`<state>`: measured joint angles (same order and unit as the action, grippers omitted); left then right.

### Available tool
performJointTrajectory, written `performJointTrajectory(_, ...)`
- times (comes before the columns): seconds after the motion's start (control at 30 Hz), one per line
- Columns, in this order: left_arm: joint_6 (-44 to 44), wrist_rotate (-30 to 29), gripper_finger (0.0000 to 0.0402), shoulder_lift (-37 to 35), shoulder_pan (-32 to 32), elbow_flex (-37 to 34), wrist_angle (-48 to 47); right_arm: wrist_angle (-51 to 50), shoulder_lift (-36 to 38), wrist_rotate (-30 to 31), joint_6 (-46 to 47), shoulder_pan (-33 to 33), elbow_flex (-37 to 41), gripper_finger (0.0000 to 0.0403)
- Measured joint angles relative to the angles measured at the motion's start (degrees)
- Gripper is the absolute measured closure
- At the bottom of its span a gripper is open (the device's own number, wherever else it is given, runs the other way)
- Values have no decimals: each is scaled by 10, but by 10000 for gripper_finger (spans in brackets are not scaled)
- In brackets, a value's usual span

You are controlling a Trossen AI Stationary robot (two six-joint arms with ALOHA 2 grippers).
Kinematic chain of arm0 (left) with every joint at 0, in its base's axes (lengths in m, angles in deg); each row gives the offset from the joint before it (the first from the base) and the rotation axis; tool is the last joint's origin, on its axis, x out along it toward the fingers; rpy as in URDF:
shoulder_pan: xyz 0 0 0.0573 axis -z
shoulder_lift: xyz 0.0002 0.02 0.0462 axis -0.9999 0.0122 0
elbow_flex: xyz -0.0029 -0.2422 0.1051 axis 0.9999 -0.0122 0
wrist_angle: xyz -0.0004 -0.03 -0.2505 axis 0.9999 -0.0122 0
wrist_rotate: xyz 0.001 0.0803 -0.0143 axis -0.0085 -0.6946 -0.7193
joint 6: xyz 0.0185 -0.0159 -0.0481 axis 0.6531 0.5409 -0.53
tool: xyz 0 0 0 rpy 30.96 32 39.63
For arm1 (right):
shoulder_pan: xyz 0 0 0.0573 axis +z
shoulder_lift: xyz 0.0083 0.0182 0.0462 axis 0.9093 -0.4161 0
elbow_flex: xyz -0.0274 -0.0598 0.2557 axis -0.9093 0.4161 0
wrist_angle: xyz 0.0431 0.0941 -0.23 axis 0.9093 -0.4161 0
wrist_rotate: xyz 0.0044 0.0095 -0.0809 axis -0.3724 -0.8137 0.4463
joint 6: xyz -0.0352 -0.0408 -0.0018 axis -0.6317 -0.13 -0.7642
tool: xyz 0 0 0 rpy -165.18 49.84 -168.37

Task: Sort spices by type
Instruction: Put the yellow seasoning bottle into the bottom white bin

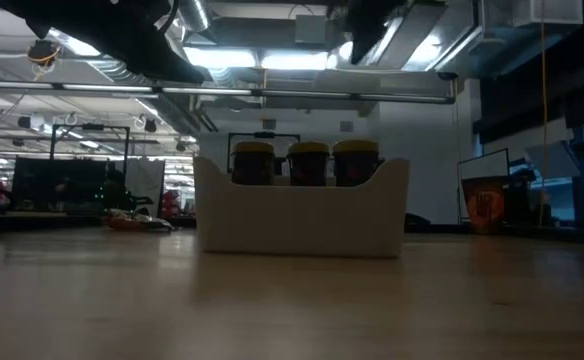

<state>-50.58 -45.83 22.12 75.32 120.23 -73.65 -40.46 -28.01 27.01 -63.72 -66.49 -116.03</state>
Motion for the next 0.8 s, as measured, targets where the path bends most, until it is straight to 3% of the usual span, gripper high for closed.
performJointTrajectory(0.4,0,0,393,0,0,0,6,-11,120,45,104,19,156,95)
performJointTrajectory(0.8,3,0,393,0,0,0,84,-62,173,54,335,108,250,95)
